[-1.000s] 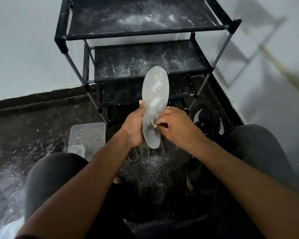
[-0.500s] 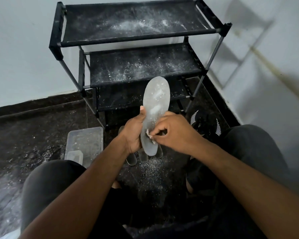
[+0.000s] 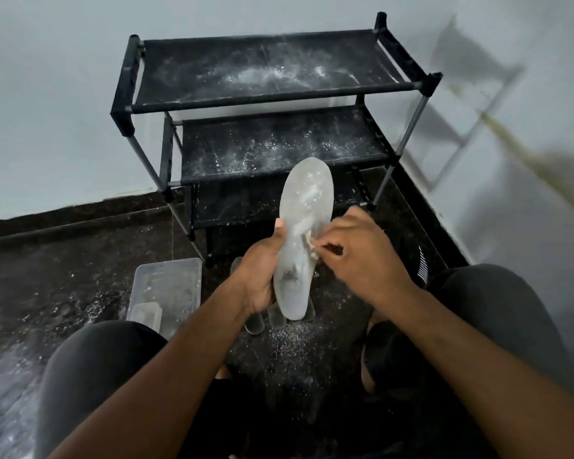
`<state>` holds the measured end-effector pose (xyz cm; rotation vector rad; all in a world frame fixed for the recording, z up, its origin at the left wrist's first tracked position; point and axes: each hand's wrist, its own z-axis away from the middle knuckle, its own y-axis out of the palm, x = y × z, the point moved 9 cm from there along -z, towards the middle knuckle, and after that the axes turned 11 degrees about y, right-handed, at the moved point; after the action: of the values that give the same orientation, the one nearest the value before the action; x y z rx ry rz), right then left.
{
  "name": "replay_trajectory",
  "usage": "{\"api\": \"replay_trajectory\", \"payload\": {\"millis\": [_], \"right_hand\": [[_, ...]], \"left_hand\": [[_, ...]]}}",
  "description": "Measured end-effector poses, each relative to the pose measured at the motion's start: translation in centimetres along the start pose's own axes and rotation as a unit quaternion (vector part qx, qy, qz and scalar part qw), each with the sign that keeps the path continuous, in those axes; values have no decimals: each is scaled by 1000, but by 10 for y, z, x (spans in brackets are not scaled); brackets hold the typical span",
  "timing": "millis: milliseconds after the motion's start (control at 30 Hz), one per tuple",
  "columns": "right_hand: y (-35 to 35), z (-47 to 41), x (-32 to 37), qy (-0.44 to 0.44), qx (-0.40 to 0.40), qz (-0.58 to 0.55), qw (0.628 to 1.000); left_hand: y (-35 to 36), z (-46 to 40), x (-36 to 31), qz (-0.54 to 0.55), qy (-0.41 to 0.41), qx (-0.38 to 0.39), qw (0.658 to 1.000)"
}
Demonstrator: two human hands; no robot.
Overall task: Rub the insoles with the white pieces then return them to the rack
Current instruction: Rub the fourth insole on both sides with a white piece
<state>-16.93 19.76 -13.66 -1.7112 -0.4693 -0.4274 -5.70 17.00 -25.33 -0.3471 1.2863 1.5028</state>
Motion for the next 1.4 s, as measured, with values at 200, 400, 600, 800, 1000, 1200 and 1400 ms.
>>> {"api": "replay_trajectory", "payload": {"millis": [200, 400, 600, 800, 1000, 1200, 1400], "right_hand": [[29, 12, 5, -2, 111, -5, 994], [-3, -8, -17, 31, -26, 14, 999], [31, -3, -6, 7, 85, -38, 996], [25, -17, -7, 24, 65, 8, 998], [24, -38, 10, -7, 159, -28, 987], [31, -13, 9, -37, 89, -47, 994], [47, 16, 22, -116, 149, 39, 981]], "left_hand": [[1, 1, 5, -8, -6, -7, 1000], [2, -2, 4, -43, 17, 0, 999], [-3, -4, 11, -37, -2, -19, 999], [-7, -10, 10, -2, -5, -41, 999], [-29, -4, 3, 35, -1, -75, 997], [-24, 21, 16, 145, 4, -51, 988], [-32, 35, 15, 38, -11, -66, 997]]}}
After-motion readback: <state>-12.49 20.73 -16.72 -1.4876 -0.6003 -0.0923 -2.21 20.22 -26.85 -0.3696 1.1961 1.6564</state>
